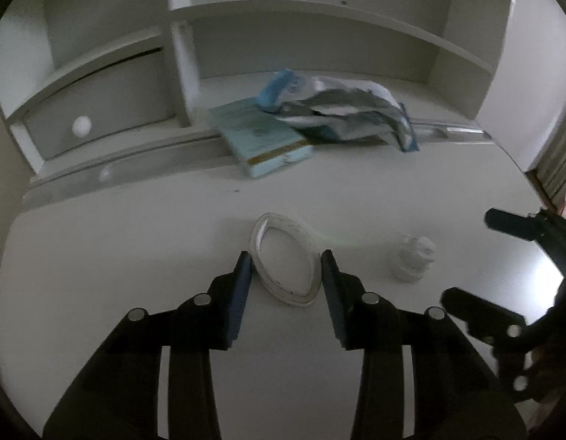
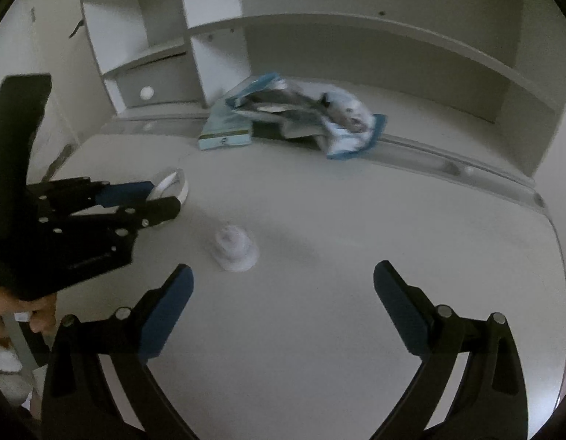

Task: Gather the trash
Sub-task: 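Grasp the white ring with the left gripper while the right grasps the white cap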

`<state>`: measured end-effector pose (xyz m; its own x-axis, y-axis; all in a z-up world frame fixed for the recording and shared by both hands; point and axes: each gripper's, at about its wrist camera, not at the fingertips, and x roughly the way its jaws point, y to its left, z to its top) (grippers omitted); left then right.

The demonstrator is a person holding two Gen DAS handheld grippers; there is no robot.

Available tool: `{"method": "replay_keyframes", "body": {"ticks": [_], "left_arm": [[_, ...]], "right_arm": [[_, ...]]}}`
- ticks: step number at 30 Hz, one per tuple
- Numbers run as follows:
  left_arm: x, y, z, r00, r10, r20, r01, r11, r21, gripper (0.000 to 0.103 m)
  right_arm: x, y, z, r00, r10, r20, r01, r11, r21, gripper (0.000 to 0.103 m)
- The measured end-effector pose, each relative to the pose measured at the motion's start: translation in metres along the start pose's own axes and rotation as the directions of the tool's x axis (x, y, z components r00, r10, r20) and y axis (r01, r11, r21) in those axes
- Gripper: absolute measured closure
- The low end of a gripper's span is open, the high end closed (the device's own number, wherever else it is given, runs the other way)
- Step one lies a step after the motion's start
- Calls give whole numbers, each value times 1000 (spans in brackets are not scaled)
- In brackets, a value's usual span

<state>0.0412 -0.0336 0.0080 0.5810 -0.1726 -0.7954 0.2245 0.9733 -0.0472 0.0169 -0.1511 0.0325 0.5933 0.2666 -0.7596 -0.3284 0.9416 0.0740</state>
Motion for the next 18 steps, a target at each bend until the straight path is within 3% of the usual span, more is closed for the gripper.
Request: {"method": "replay_keyframes", "body": {"ticks": [9, 11, 13, 18], "left_arm": [[-2, 11, -4, 999, 33, 12, -33, 999, 12, 66], [-2, 8, -5, 1000, 11, 8, -11, 1000, 22, 66], [-1, 6, -6, 1000, 0, 6, 0, 1000, 26, 66], [-7, 6, -9, 1000, -10, 11, 9, 1000, 26, 67]], "right_arm": [[23, 20, 12, 999, -26, -44, 23, 998, -65, 33], [22, 22, 13, 999, -23, -41, 20, 997, -70, 44], [20, 25, 14, 999, -16, -34, 13, 997, -72, 71], [16, 24, 13, 999, -8, -33, 6, 999, -50, 73]]}}
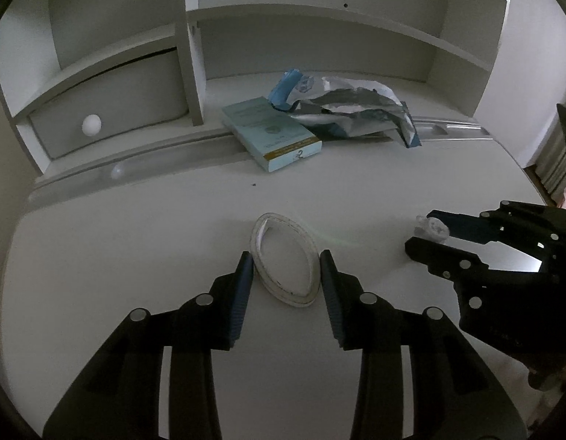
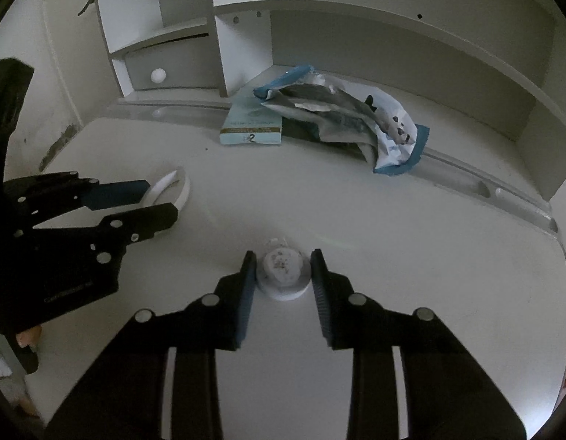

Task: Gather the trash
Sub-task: 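Grasp the white ring with the left gripper while the right grasps the white cap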

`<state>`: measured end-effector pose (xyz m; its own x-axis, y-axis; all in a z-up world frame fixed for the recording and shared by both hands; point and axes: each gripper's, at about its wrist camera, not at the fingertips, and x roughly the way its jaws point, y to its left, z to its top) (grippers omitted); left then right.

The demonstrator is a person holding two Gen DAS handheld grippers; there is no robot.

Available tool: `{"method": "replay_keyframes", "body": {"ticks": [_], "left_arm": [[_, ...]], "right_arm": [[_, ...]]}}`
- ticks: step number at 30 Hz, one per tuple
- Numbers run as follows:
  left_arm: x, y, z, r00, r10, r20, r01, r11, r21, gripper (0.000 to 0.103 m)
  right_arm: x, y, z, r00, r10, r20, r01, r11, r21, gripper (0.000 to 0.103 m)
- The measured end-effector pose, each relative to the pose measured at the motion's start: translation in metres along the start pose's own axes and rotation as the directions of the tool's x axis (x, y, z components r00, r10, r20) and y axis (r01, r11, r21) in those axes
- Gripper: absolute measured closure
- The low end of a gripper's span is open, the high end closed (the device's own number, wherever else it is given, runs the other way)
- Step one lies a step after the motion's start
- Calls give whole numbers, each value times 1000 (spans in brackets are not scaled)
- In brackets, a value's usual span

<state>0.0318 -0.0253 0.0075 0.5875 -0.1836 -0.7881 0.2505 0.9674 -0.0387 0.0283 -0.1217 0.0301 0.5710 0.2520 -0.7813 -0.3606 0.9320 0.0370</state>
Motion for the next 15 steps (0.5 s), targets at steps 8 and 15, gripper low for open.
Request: {"method": "replay_keyframes", "body": {"ticks": [8, 15], "left_arm": [[-12, -10, -5, 1000, -14, 18, 14, 1000, 11, 67], [-24, -25, -8, 999, -20, 29, 19, 999, 36, 67]], "right_arm": [[-18, -6, -8, 1000, 21, 20, -22, 999, 46, 73], [-36, -11, -19, 998, 37, 44, -40, 997, 71, 73]]}}
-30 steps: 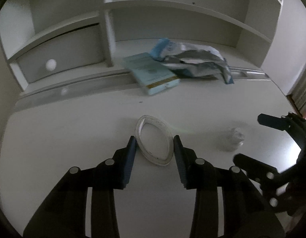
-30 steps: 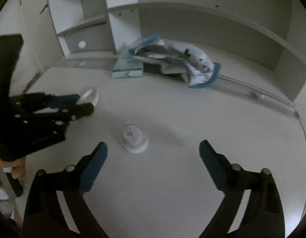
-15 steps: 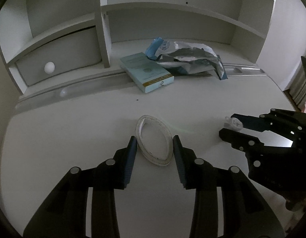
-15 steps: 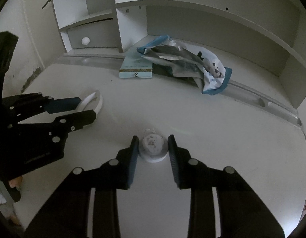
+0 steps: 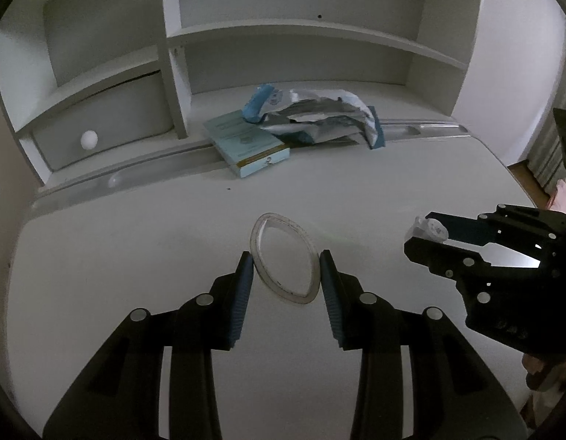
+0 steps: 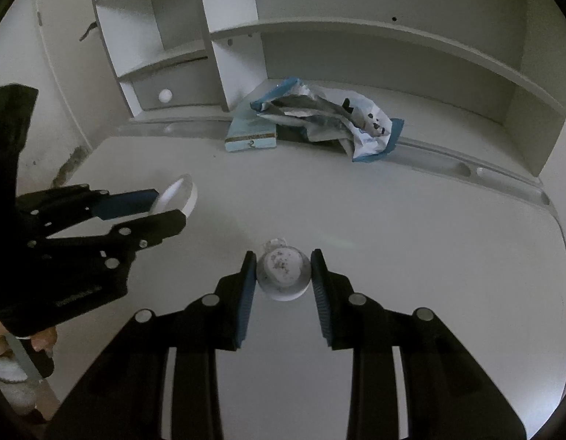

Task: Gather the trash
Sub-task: 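Grasp the white ring with the left gripper while the right grasps the white cap, then carry the ring and cap over the black bin and open both grippers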

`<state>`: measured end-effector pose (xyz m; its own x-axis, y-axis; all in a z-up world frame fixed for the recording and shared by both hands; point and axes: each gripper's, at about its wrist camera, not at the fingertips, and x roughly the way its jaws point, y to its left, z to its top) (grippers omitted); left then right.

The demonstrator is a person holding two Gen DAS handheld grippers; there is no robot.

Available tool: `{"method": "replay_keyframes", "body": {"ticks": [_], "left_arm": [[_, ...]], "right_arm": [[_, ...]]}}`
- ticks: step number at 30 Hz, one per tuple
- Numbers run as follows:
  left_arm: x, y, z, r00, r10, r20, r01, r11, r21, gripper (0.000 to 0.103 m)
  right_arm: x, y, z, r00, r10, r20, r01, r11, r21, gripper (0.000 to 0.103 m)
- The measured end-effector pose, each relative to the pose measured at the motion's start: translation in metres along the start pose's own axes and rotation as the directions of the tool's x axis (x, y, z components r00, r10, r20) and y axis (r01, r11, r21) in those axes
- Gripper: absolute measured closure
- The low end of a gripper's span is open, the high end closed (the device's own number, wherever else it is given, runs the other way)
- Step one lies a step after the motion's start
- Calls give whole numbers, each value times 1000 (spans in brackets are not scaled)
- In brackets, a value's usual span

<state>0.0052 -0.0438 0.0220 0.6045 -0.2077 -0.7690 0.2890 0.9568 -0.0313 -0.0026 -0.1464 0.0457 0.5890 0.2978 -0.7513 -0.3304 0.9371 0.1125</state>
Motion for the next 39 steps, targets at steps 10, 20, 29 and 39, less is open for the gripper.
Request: {"method": "replay_keyframes", "body": {"ticks": [10, 20, 29, 39], "left_arm": [[-18, -34, 0, 1000, 9, 6, -10, 998, 55, 67], [-32, -129, 12, 998, -66, 25, 60, 981, 187, 67], [-41, -335, 11, 944, -329, -31, 305, 831, 466, 67], [-16, -567, -100, 857, -402, -323, 503, 516, 693, 67]], "right_arm": [[-28, -15, -19, 999, -10, 46, 8, 999, 38, 73], [-98, -84, -54, 987, -101, 128, 80, 984, 160, 73], [-227, -226, -155, 925, -367, 94, 279, 828, 485, 73], [-264, -359, -346, 919, -368, -140, 324, 504, 801, 72]]}}
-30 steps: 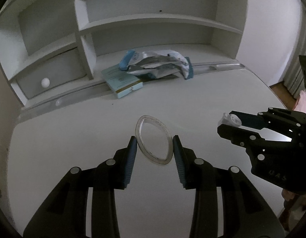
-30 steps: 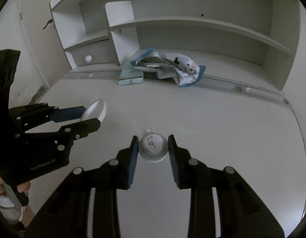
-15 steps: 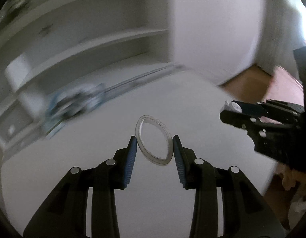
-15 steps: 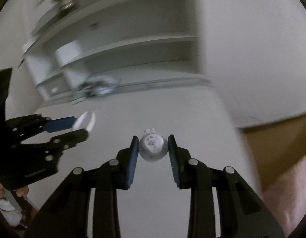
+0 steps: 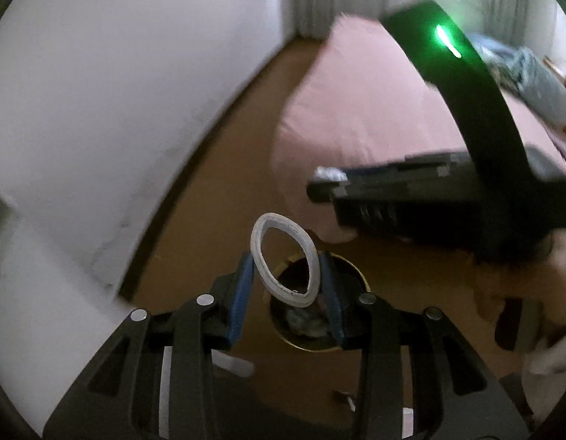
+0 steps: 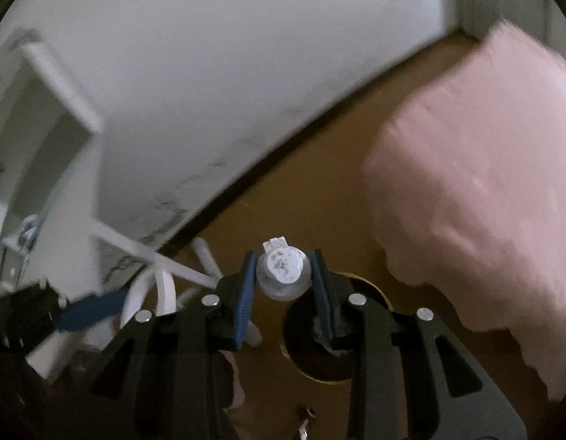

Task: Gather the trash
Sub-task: 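Carry the ring and cap over the black bin and open both grippers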

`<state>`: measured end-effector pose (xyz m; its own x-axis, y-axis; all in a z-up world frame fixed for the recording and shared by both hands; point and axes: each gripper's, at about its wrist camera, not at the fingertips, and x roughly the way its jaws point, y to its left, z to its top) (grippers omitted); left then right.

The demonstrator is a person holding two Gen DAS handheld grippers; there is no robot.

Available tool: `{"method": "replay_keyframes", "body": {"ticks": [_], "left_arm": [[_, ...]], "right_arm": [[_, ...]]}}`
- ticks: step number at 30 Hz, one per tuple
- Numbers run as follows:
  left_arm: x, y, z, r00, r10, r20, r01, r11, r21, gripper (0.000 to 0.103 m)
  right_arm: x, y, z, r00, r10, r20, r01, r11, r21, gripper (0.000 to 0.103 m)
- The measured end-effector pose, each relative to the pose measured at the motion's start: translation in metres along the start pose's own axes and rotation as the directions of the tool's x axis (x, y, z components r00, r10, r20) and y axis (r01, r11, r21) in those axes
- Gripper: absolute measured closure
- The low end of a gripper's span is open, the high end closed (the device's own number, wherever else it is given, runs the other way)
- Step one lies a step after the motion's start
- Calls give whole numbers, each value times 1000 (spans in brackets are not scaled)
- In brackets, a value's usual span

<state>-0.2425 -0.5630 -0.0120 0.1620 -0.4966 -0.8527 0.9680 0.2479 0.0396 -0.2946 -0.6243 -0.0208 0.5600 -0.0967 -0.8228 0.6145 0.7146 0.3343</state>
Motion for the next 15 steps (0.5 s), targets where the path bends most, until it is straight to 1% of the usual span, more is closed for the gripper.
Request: {"method": "replay_keyframes", "body": {"ticks": [2, 4, 5, 7, 10, 11, 13, 15], "left_arm": [[35, -11, -3, 998, -13, -56, 14, 1000, 8, 67], [74, -12, -11, 993, -14, -116, 14, 1000, -2, 67], [96, -11, -17, 987, -16, -158, 14, 1000, -18, 67], [138, -3, -32, 970, -26, -240, 13, 998, -58, 67], [180, 9, -48, 947, -19, -319, -8, 996, -85, 67], [188, 13, -48, 943, -19, -332, -11, 996, -89, 67], [206, 16, -52, 931, -31, -364, -10, 994, -110, 67], [208, 12, -59, 925, -39, -378, -8, 993, -121, 67]], "right_arm": [[23, -34, -9, 998, 2, -63, 2, 997, 72, 72], [54, -50, -23, 989, -10, -145, 25, 995, 98, 72], [76, -62, -35, 978, -11, -206, 36, 993, 114, 72], [100, -73, -53, 960, -18, -278, 54, 991, 122, 73], [147, -83, -86, 913, -26, -406, 84, 989, 126, 72], [158, -83, -94, 899, -31, -437, 92, 989, 118, 72], [172, -84, -107, 877, -25, -480, 92, 989, 117, 73], [174, -85, -113, 867, -21, -497, 90, 989, 116, 72]]}}
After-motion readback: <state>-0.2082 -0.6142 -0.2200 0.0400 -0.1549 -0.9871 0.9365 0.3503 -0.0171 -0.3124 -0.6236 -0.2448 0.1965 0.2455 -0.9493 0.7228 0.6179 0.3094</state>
